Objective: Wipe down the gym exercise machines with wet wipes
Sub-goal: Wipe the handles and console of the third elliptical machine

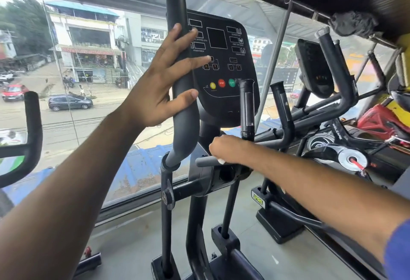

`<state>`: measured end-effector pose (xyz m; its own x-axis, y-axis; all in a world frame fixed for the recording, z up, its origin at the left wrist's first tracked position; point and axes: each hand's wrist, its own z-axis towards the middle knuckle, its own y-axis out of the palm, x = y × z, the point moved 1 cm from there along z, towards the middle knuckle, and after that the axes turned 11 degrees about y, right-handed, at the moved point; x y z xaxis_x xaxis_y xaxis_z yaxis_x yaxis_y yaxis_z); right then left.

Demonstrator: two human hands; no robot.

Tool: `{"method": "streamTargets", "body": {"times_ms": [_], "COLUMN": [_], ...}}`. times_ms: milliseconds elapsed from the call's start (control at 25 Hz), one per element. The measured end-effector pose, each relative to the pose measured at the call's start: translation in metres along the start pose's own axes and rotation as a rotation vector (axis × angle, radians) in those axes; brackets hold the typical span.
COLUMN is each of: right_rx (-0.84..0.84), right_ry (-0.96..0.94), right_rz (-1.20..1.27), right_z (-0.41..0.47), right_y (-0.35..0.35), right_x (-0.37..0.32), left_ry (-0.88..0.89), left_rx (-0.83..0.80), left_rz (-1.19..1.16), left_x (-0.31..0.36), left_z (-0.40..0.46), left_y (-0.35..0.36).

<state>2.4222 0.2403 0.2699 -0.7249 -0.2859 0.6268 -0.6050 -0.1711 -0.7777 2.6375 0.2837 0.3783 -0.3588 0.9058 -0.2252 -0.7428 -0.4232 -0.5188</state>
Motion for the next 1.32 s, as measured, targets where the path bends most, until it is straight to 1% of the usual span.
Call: {"method": "streamTargets", "body": {"times_ms": [80,120,160,280,440,520,600,720,800,920,1000,1160,1320], "right_rx": [-0.12,-0.154,-0.156,-0.064,-0.008,-0.029,-0.087,-0.175,-0.196,-0.165,-0.112,0.013,0.093], "right_ry": [-0.09,-0.124,-0.159,-0.224,-0.121,-0.035,-0.003,-0.083,-0.164,-0.206,-0.205,-0.167,-0.04], "right_rz": [-0.019,-0.037,-0.068,-0.148,-0.056,0.049,0.126,0.157,0.07,-0.085,-0.136,-0.142,-0.082], "right_z": [-0.008,-0.011,-0.013,-0.012,0.028,0.05,0.064,0.062,0.047,0.018,0.004,0.007,0.033], "right_y": [-0.022,-0.028,-0.029,-0.012,0.018,0.026,0.025,0.016,0.01,-0.005,-0.01,0.006,0.032], "right_x": [0.021,0.03,0.036,0.025,-0.006,-0.022,-0.028,-0.019,-0.006,0.012,0.014,-0.003,-0.019], "left_ry": [0.001,0.004,0.006,-0.003,0.003,-0.002,0.0,-0.014,-0.018,-0.053,-0.075,-0.101,-0.148], "left_rx": [0.007,0.016,0.026,0.043,0.043,0.031,0.024,0.001,0.001,-0.006,-0.03,-0.058,-0.087], "left_rz": [0.0,-0.003,-0.007,-0.015,-0.013,-0.007,-0.005,-0.002,0.004,0.011,0.018,0.043,0.054], "left_x": [-0.001,-0.001,-0.001,-0.001,-0.001,0.0,0.001,0.001,-0.002,-0.001,0.001,0.008,0.017], "left_z": [0.0,0.0,0.0,-0.001,0.0,0.0,-0.001,0.0,0.0,-0.001,-0.001,-0.001,0.0], "left_y": [-0.001,0.0,0.001,0.005,0.006,0.005,0.004,0.003,0.002,0.001,0.0,-0.004,-0.007]}}
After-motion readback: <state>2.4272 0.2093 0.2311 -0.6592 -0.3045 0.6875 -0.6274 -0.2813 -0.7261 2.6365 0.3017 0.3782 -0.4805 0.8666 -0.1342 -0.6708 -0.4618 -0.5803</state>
